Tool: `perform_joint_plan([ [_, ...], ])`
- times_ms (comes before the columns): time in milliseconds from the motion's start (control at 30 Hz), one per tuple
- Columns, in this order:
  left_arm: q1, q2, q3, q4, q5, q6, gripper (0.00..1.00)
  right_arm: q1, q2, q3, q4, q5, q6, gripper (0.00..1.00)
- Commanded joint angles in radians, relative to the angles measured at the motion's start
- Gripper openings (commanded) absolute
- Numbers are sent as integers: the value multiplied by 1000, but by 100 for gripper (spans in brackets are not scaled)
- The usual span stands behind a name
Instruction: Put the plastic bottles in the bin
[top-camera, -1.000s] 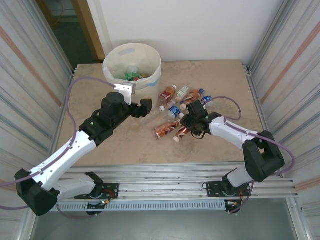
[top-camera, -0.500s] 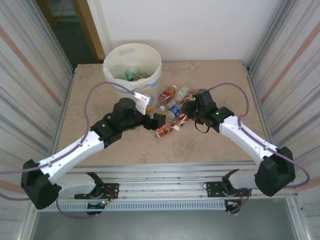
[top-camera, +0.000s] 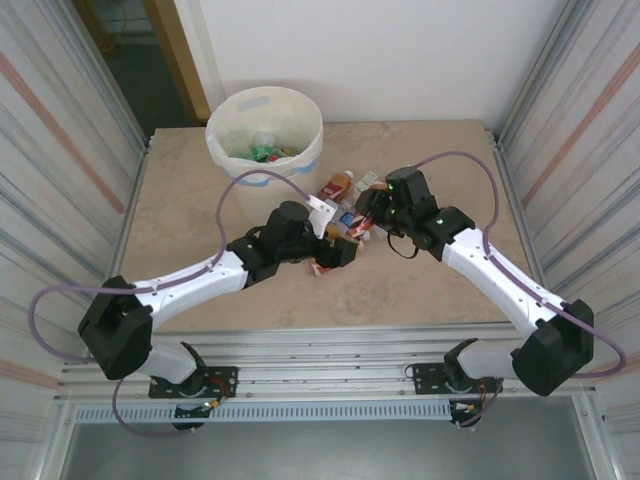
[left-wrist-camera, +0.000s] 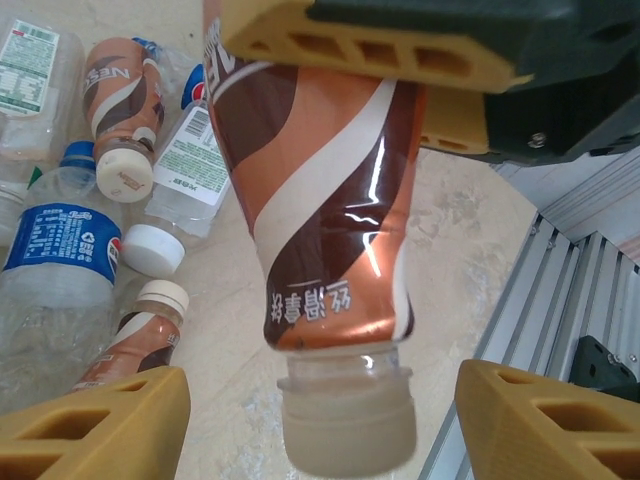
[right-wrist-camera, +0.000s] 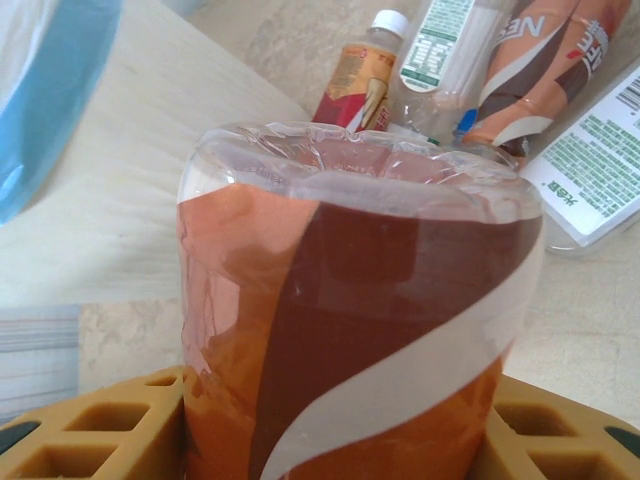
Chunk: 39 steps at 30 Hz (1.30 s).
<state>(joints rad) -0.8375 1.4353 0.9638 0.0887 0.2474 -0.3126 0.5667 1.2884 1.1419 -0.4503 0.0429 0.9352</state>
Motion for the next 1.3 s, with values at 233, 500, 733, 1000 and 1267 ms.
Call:
perform_joint_plan([
  [233,-6,37,36,78,-19,-26,57,42,8,65,24,-29,-15,35],
  [500,-6,17,41,77,-22,-34,22,48,9,66,16,-17,-21,36],
  [733,-6,-27,32,45,-56,-33,6,47,-8,82,11,-6,-68,67],
  [1000,-5,-102,34,-46,-134,-6,5,36,-60,143,-37,26,-175,98],
  [1267,39,-181,135,-197,-220,52,5,0,-198,102,-39,101,-220,98],
])
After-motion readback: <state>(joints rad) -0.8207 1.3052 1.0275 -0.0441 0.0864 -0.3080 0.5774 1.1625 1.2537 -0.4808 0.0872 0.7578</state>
